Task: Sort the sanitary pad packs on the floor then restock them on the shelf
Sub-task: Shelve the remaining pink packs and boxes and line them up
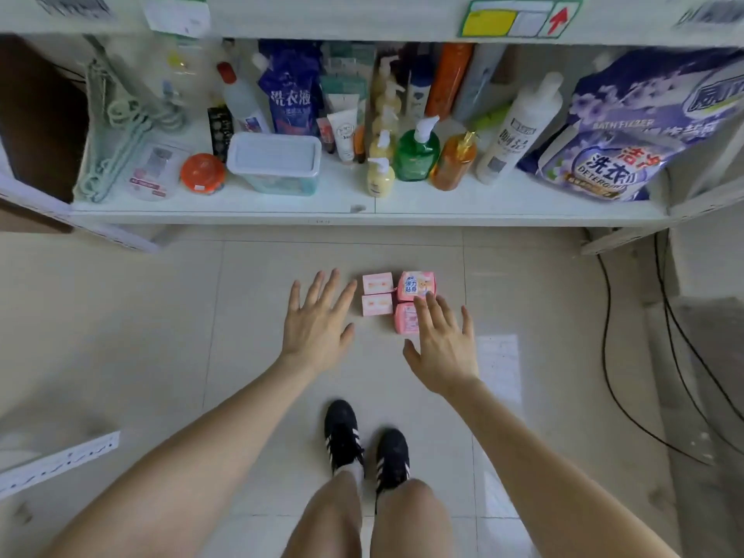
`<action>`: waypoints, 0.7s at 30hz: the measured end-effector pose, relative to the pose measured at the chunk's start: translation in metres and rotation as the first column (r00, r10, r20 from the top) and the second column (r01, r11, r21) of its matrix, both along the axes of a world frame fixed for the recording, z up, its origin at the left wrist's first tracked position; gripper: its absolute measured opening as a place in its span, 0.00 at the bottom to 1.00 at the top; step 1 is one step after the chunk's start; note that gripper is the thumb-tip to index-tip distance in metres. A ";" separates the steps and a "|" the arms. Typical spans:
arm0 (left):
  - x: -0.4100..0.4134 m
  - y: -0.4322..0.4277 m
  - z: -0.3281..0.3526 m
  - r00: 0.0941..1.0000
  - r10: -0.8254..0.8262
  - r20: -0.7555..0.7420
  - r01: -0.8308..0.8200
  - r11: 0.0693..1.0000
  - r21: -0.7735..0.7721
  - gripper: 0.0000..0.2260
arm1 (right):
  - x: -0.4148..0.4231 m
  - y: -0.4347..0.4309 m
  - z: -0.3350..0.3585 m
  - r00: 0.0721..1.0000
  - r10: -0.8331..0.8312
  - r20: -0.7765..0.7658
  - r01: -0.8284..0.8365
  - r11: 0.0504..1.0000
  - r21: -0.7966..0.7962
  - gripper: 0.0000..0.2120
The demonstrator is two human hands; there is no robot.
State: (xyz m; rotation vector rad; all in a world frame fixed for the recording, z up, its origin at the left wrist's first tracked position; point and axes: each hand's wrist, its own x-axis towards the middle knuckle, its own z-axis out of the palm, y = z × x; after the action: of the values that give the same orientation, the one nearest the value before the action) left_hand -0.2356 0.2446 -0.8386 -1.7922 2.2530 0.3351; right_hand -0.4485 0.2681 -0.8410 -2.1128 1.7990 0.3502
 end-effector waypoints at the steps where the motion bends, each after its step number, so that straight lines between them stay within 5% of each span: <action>1: 0.000 -0.006 -0.019 1.000 0.006 -0.002 -0.006 1.000 0.022 0.30 | 0.001 -0.007 -0.017 1.000 0.001 0.001 -0.001 1.000 0.016 0.35; 21: -0.002 -0.110 -0.378 0.995 0.041 -0.091 -0.032 0.994 0.102 0.29 | 0.018 -0.080 -0.372 0.996 0.073 0.052 -0.080 0.986 0.143 0.36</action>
State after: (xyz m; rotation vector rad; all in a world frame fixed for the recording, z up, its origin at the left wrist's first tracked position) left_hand -0.2379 0.1349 -1.2165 -1.8027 2.2237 0.5400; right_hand -0.4302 0.1882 -1.2130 -2.0746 1.6182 0.4340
